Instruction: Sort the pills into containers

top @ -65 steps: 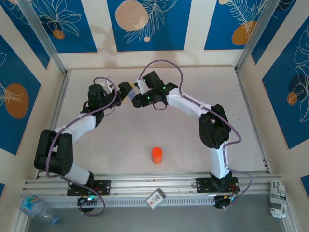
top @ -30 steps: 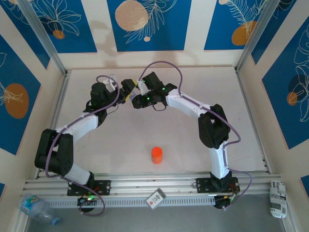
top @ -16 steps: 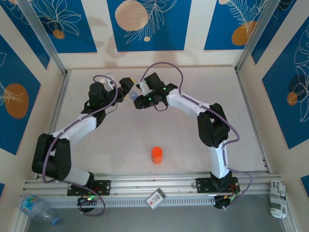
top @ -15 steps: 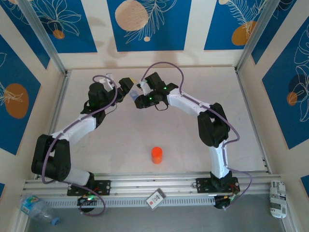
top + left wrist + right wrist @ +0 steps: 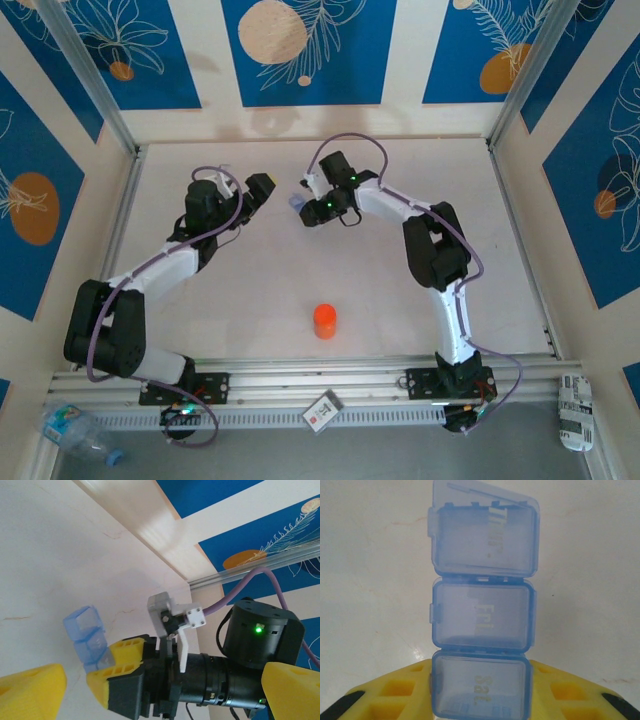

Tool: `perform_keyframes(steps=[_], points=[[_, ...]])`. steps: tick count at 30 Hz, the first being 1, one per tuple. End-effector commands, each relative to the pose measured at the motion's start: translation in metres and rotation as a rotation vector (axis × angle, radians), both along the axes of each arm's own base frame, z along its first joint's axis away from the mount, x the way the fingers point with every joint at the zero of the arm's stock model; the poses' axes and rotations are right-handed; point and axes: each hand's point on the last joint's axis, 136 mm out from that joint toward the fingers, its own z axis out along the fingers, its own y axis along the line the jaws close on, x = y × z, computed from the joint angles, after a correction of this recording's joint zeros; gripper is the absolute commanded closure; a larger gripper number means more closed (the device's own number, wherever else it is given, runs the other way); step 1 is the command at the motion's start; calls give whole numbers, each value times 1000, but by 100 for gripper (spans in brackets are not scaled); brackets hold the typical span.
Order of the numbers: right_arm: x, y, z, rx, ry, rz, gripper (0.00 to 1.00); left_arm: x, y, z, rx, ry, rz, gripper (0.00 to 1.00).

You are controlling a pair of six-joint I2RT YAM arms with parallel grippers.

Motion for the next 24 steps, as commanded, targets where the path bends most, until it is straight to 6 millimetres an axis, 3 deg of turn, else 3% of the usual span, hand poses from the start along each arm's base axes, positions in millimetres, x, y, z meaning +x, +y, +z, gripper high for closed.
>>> perform_keyframes(steps=[1, 12, 13, 18, 24], points=[[-11, 9, -14, -46, -3, 86, 65, 0, 7, 8, 14, -35, 18, 0], [-28, 11, -51, -167, -1, 154, 62, -2, 5, 5, -9, -24, 16, 0], [-29, 11, -54, -180, -3, 158, 60, -2, 6, 6, -12, -26, 17, 0], [-31, 5, -60, -234, -18, 151, 29, -3, 6, 8, -14, -29, 17, 0], [-34, -13, -68, -301, -42, 106, 23, -4, 6, 10, -14, -35, 15, 0]])
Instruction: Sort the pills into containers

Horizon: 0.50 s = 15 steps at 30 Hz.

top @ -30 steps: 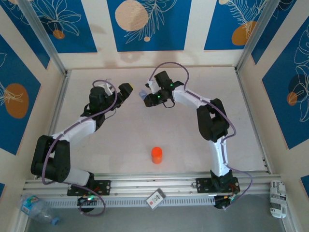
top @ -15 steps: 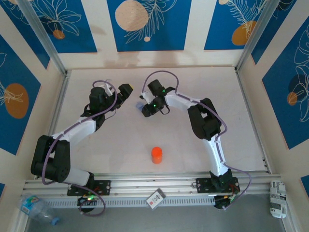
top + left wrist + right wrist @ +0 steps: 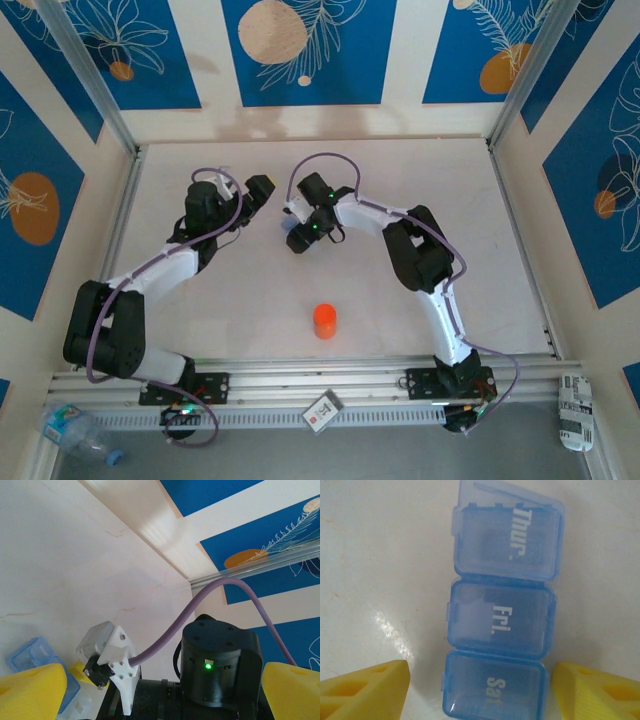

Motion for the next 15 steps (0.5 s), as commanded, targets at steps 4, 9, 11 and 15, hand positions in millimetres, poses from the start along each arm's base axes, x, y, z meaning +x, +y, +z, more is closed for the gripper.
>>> perform_keyframes(steps=[4, 9, 11, 15], points=[[-4, -43, -22, -169, -27, -77, 23, -1, 5, 15, -3, -48, 8, 0], [5, -60, -19, -223, -74, -133, 24, -1, 4, 14, 21, -46, -1, 0], [13, -69, -17, -241, -88, -182, 24, -2, 4, 13, 30, -44, -6, 0], [26, -84, -10, -235, -83, -261, 24, -3, 4, 12, 50, -42, -15, 0]])
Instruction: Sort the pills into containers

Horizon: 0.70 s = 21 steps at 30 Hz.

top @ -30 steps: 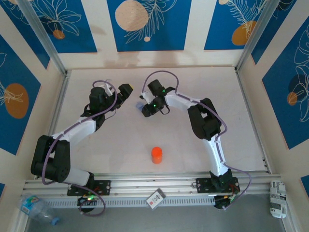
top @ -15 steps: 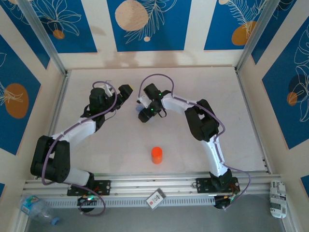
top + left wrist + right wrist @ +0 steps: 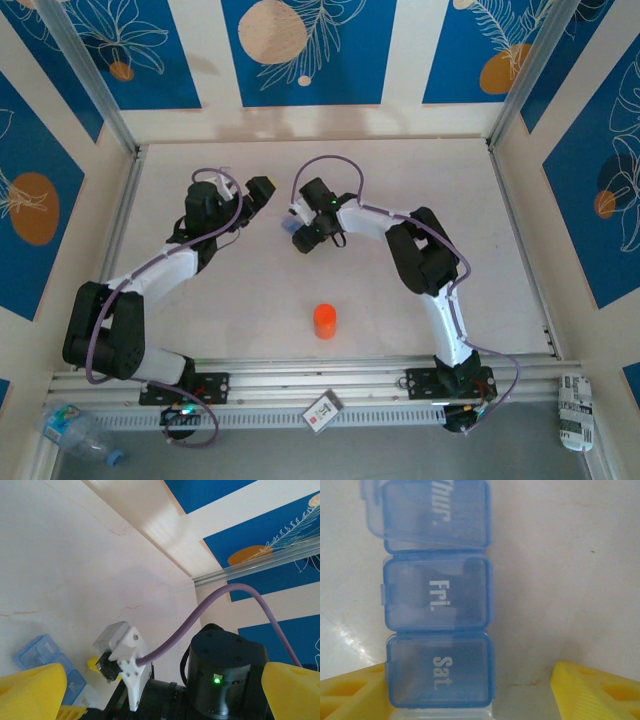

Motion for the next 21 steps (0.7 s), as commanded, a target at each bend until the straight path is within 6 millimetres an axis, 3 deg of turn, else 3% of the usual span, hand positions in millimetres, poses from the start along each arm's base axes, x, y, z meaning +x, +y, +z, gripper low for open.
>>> perform_keyframes(steps=[1, 8, 14, 21], points=[[14, -62, -5, -133, 18, -178, 24, -1, 3, 16, 28, -43, -9, 0], [23, -88, 5, -102, 39, -281, 24, 0, 2, 11, 73, -37, -33, 0], [19, -86, 38, 45, 61, -327, 24, 3, 3, -8, 220, 11, -70, 0], [37, -80, 64, 222, 160, -436, 23, 3, 8, -43, 525, 85, -146, 0]])
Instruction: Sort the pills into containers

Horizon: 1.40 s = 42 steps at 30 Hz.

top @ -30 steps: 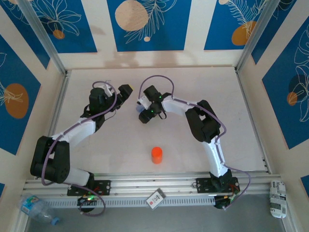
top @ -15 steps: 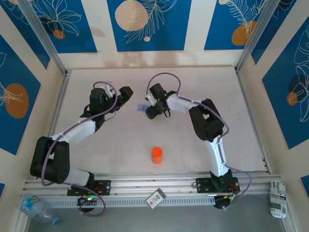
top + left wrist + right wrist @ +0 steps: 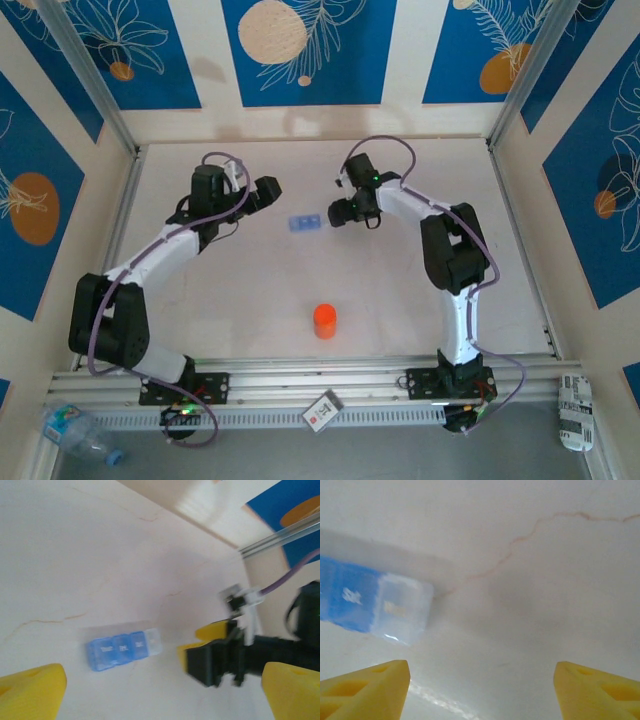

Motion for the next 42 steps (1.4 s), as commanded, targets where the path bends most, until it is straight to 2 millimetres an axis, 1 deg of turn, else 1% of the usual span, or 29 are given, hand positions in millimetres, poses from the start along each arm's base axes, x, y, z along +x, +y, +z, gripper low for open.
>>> perform_keyframes(steps=[1, 6, 9, 12, 18, 23, 25, 28, 34, 39, 42], points=[[4, 17, 18, 126, 57, -39, 23, -8, 9, -33, 230, 68, -52, 0], [14, 36, 15, 121, 84, -20, 23, -9, 12, -56, 345, 117, -86, 0], [16, 49, 8, 93, 94, 8, 23, -9, 11, -65, 423, 128, -111, 0], [15, 56, -2, 53, 104, 28, 23, -9, 11, -74, 487, 147, -132, 0], [5, 58, -27, 16, 139, 40, 23, -7, 10, -85, 542, 158, -155, 0], [1, 52, -44, -14, 165, 28, 24, -5, 7, -92, 574, 163, -178, 0], [-1, 51, -48, -17, 173, 29, 24, -5, 6, -94, 586, 163, -186, 0], [-1, 50, -47, -14, 173, 31, 24, -6, 5, -97, 596, 166, -196, 0], [3, 55, -28, 18, 147, 37, 24, -5, 0, -100, 608, 158, -214, 0], [8, 58, -11, 58, 125, 34, 24, -5, -4, -102, 657, 147, -243, 0], [10, 60, -8, 68, 121, 34, 24, -6, -5, -105, 692, 143, -259, 0]])
